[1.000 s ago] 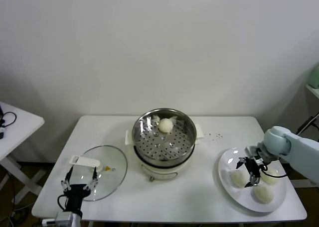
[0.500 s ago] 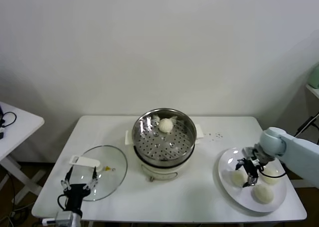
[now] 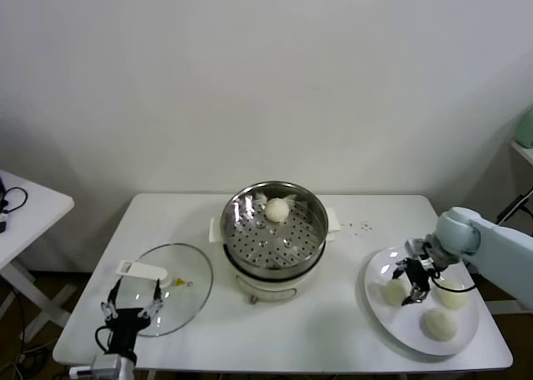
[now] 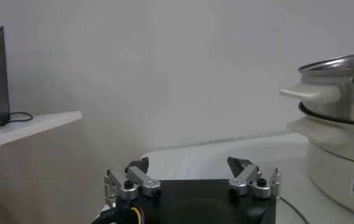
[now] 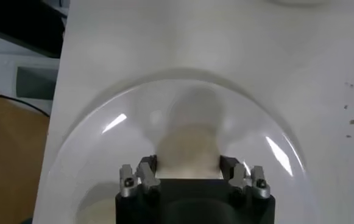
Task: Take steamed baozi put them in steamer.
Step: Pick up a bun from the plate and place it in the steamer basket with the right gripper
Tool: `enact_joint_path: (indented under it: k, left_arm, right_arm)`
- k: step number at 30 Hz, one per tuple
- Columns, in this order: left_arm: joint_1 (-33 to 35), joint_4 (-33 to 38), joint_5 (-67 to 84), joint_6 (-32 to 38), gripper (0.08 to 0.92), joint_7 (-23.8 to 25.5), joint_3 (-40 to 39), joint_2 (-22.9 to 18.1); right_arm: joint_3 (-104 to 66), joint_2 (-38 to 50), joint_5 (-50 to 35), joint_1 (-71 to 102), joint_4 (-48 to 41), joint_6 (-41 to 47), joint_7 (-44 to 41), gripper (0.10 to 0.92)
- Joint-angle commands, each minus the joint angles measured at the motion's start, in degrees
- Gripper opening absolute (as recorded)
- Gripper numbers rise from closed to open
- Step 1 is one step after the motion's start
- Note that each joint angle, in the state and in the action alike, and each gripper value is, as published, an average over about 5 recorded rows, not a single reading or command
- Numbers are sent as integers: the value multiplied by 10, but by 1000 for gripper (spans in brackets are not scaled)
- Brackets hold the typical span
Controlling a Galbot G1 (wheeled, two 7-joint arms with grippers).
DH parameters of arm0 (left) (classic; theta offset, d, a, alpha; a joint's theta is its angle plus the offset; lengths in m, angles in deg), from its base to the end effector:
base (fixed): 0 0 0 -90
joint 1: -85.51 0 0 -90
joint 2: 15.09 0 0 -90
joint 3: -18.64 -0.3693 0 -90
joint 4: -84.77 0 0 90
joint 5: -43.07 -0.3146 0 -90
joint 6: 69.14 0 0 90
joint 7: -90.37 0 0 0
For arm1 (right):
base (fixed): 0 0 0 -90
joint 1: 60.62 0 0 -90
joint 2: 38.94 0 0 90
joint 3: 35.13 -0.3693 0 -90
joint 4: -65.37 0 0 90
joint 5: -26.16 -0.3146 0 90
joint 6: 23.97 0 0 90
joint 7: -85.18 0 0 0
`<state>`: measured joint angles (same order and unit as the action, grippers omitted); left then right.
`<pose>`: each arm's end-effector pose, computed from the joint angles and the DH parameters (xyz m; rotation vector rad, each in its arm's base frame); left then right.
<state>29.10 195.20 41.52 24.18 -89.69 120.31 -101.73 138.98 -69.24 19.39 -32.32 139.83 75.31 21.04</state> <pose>0.0991 0.0747 -0.3726 0.2203 -2.9550 -0.2618 0.4454 -0.2395 -0.2045 1.3496 -1.3597 1.1423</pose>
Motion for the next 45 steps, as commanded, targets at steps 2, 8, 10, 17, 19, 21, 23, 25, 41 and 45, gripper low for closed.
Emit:
enact_joint_path:
  k: [2, 8, 10, 17, 19, 21, 23, 25, 41, 45]
  left_arm:
    - [1, 4, -1, 0, 823, 1, -1, 0]
    - [2, 9, -3, 0, 823, 1, -7, -2]
    - [3, 12, -4, 0, 823, 1, -9, -3]
    - [5, 21, -5, -1, 823, 2, -12, -4]
    - [4, 21, -6, -1, 823, 1, -12, -5]
    - [4, 21, -7, -1, 823, 1, -13, -5]
    - [4, 22, -7, -1, 823, 1, -13, -5]
    - [4, 24, -7, -3, 823, 1, -13, -5]
    - [12, 33, -8, -3, 823, 2, -12, -9]
    - [13, 31, -8, -2, 823, 1, -13, -12]
  right_arm:
    - [78, 1, -115, -149, -4, 16, 0, 670]
    - [191, -47, -224, -311, -23, 30, -1, 672]
    - [218, -72, -260, -354, -34, 36, 1, 671]
    - [266, -180, -344, -441, -66, 47, 6, 672]
    - [266, -209, -359, -447, -72, 51, 8, 674]
    - [262, -237, -368, -444, -77, 56, 13, 676]
    - [256, -263, -368, -434, -82, 60, 17, 678]
    - [247, -290, -365, -418, -89, 65, 23, 678]
    - [219, -441, -334, -288, -144, 90, 60, 679]
    - [220, -449, -324, -272, -150, 90, 61, 679]
